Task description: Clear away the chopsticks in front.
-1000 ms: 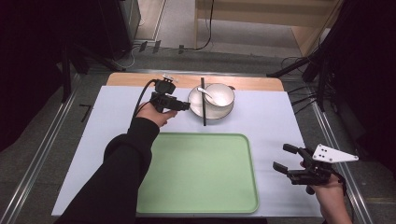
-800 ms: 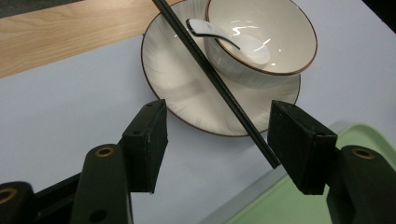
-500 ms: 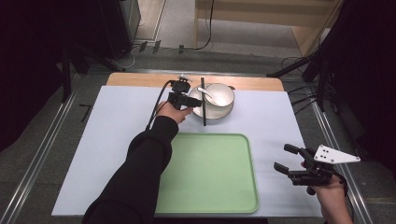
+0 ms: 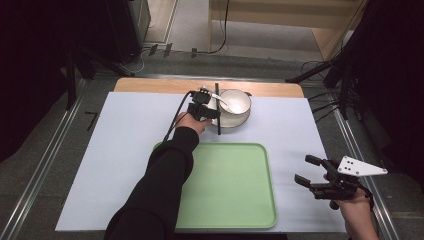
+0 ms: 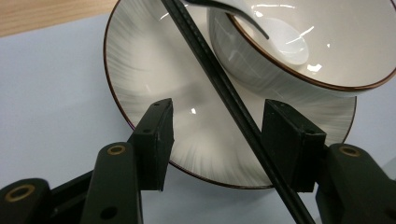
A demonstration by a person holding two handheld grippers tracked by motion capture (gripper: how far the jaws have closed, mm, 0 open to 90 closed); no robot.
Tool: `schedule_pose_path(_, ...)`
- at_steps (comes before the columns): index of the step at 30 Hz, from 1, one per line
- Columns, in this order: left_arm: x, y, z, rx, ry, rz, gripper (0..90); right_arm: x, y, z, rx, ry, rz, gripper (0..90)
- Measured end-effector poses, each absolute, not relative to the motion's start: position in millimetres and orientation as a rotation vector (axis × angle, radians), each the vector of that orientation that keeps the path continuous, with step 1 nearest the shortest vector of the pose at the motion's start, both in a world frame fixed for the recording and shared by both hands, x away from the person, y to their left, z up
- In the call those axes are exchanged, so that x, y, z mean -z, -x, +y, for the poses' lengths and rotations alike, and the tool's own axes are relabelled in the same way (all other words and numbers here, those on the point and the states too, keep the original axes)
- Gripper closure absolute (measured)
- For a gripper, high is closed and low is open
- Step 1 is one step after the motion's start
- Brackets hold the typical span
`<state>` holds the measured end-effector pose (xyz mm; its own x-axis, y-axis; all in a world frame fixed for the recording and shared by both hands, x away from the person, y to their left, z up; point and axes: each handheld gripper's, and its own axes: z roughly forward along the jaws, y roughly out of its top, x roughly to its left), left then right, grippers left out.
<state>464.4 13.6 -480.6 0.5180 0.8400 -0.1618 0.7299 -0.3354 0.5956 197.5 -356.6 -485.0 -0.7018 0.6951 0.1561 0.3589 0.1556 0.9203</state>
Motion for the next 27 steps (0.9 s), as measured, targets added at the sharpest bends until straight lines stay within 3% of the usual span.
schedule_pose_path(9, 489.2, -466.7, 11.1, -0.218, -2.159, 1.29, 49.7, 484.7, -197.2, -356.8, -1.563, -1.014, 2.132, 16.8)
schedule_pose_path(21, 501.2, -476.9, 10.3, -0.22, -2.102, 1.423, 77.8, 485.2, -197.5, -357.7, -1.563, -1.02, 2.129, 16.8)
schedule_pose_path(27, 501.3, -479.2, 10.6, -0.23, -2.073, 1.479, 85.1, 485.7, -198.3, -358.1, -1.563, -1.018, 2.131, 16.8)
